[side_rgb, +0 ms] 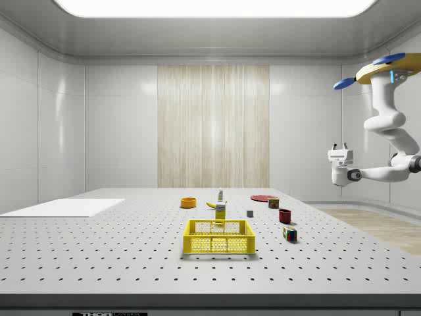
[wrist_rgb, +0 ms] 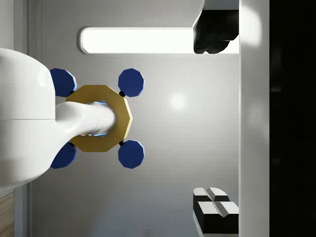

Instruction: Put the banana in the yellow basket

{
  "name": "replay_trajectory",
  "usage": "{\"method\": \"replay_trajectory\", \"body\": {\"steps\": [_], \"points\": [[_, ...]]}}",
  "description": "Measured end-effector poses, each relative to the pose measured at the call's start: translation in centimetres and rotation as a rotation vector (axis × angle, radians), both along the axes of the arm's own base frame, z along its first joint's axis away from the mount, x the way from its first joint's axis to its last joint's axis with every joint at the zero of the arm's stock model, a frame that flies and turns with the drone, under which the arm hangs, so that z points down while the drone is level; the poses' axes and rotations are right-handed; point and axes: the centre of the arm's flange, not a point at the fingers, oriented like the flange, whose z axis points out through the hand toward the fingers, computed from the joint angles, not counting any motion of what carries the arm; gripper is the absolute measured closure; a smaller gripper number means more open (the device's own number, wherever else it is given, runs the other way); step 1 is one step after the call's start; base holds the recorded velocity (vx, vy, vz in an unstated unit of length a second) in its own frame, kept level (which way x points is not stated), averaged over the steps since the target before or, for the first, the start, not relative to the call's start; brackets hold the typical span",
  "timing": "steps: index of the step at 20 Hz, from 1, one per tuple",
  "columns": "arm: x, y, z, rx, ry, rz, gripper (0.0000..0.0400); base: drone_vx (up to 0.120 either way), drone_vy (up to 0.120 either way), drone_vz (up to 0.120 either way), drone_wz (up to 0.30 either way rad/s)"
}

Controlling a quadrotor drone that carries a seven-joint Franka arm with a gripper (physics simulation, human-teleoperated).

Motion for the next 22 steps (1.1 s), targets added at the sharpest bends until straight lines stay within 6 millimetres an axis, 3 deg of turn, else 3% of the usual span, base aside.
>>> {"method": "replay_trajectory", "body": {"steps": [11, 22], "points": [[-0.2, 0.0, 7.1, 0.000, -0.009, 0.000, 0.0000, 0.109, -0.120, 0.000, 0.000], [0.0, 0.0, 9.1, 0.000, -0.017, 0.000, 0.0000, 0.120, -0.120, 0.000, 0.000]]}}
